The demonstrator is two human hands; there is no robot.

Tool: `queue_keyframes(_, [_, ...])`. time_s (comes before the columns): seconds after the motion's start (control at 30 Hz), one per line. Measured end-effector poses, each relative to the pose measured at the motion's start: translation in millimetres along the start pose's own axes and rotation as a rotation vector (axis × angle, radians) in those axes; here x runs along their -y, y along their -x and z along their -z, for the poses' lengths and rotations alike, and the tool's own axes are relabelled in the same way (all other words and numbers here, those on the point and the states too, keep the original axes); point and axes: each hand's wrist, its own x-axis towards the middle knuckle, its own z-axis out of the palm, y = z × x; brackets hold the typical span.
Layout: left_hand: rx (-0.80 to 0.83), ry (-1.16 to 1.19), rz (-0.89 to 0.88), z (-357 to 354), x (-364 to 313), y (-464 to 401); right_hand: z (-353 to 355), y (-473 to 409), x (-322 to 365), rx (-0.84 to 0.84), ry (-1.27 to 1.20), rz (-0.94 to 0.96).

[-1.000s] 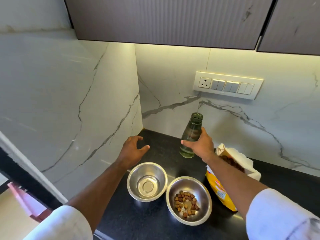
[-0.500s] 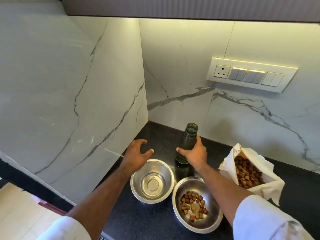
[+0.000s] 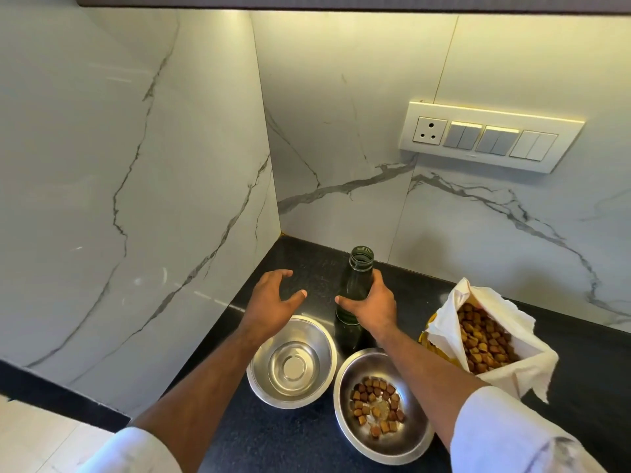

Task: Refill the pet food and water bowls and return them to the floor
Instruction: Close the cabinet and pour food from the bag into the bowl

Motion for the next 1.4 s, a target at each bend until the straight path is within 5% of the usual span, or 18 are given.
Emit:
queue_keyframes(0.47, [0.025, 0.109, -0.113, -26, -23, 25, 23, 35, 6, -0.046, 0.031, 0.051])
queue_keyframes(0.93, [0.605, 0.117, -0.351, -128, -96, 53, 123, 159, -16, -0.469, 0.277, 0.350])
queue_keyframes(1.1, [0.735, 0.068, -0.353, -148, -116, 40, 153, 185, -55, -0.685, 0.268, 0.246])
queue_keyframes(1.4, [0.881, 0.018, -0.255, -167, -118, 6, 165, 151, -132, -0.358, -0.043, -0.052])
